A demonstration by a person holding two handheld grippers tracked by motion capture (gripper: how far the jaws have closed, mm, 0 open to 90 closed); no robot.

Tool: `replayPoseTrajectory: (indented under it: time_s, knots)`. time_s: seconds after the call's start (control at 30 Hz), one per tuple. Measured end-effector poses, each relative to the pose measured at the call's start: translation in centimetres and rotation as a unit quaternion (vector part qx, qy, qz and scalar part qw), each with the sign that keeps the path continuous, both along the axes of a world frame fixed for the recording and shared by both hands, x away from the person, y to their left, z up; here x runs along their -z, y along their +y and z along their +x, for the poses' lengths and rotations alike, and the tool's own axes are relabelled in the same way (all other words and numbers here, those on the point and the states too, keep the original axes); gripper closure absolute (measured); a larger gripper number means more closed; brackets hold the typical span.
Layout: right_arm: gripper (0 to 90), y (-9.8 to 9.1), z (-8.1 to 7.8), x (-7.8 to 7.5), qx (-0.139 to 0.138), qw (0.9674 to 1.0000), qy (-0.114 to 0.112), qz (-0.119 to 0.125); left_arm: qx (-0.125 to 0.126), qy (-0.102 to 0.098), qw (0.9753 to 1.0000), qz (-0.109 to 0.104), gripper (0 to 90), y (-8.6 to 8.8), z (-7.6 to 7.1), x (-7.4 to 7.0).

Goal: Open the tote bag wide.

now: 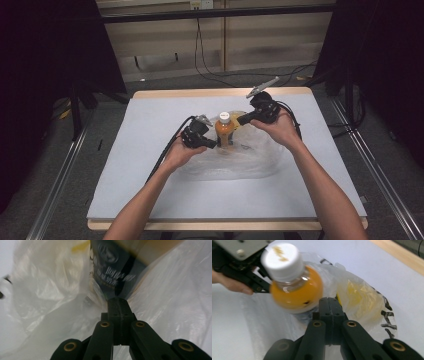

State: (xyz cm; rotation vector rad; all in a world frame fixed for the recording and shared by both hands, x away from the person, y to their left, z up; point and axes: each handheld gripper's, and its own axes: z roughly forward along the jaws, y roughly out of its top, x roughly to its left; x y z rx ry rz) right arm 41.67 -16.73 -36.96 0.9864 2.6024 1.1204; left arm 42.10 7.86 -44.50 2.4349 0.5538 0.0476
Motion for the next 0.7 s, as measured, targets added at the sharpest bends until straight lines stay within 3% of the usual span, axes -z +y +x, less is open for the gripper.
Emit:
replayPoseTrajectory:
  time_s: [0.1,0.2,0.33,0.53,0.7]
  knots:
    - [90.0,0.6,1.2,1.7,0.002,0.9995,0.025,-0.018,0.004,0.008,0.9999,0.011,90.0,0.0,0.4,0.7]
    - [90.0,1.2,2.2,3.9,-0.002,0.9974,0.061,-0.039,0.011,0.01,0.9993,0.035,90.0,-0.2,0.4,1.4]
    - [90.0,1.9,3.2,6.6,-0.016,0.9927,0.104,-0.059,0.016,0.015,0.9993,0.029,90.0,-0.5,-0.2,2.0]
    - [90.0,2.3,4.1,8.1,-0.023,0.9896,0.129,-0.061,0.036,0.01,0.9988,0.032,90.0,-0.7,-1.4,2.0]
    - [90.0,2.8,5.0,9.3,-0.018,0.987,0.143,-0.07,0.08,0.007,0.9959,0.041,90.0,-1.8,-4.3,1.8]
